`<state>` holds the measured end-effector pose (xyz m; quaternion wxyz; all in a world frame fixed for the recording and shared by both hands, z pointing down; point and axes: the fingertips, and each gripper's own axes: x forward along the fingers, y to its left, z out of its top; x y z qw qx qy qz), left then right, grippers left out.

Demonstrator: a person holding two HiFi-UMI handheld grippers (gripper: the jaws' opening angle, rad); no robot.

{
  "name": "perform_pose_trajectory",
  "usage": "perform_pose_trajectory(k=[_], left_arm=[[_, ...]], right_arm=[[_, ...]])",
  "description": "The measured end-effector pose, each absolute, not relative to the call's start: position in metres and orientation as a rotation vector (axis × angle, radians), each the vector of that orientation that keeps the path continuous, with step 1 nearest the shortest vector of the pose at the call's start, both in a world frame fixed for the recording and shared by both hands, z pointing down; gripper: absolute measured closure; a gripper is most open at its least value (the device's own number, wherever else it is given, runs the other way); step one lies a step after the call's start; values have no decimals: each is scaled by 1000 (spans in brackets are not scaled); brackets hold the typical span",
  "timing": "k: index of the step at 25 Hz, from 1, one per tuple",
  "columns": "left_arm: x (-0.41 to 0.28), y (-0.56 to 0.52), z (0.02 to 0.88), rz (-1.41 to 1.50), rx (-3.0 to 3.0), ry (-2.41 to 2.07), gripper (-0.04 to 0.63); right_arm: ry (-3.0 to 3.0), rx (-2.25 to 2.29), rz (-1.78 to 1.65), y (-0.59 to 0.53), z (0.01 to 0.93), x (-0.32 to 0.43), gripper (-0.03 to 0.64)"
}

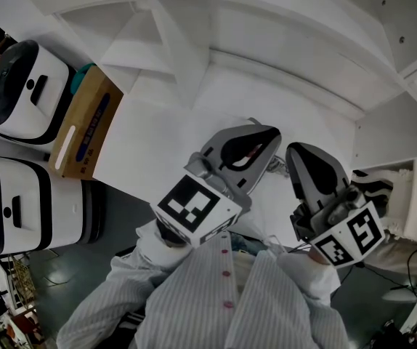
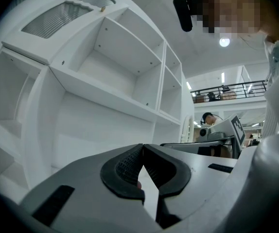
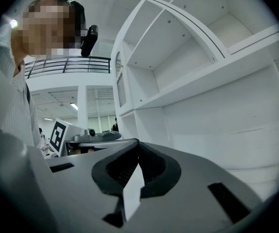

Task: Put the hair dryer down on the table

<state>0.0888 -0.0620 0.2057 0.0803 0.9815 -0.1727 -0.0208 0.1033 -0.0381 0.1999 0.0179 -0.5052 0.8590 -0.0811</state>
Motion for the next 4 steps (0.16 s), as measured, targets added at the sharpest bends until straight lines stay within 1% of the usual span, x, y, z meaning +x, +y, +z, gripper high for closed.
perform_pose_trajectory(k=[4], left_arm=[[87,-63,206,-61,2933,-520,584]], right_arm=[[2661,-1568,-258,-38,201,103,604]])
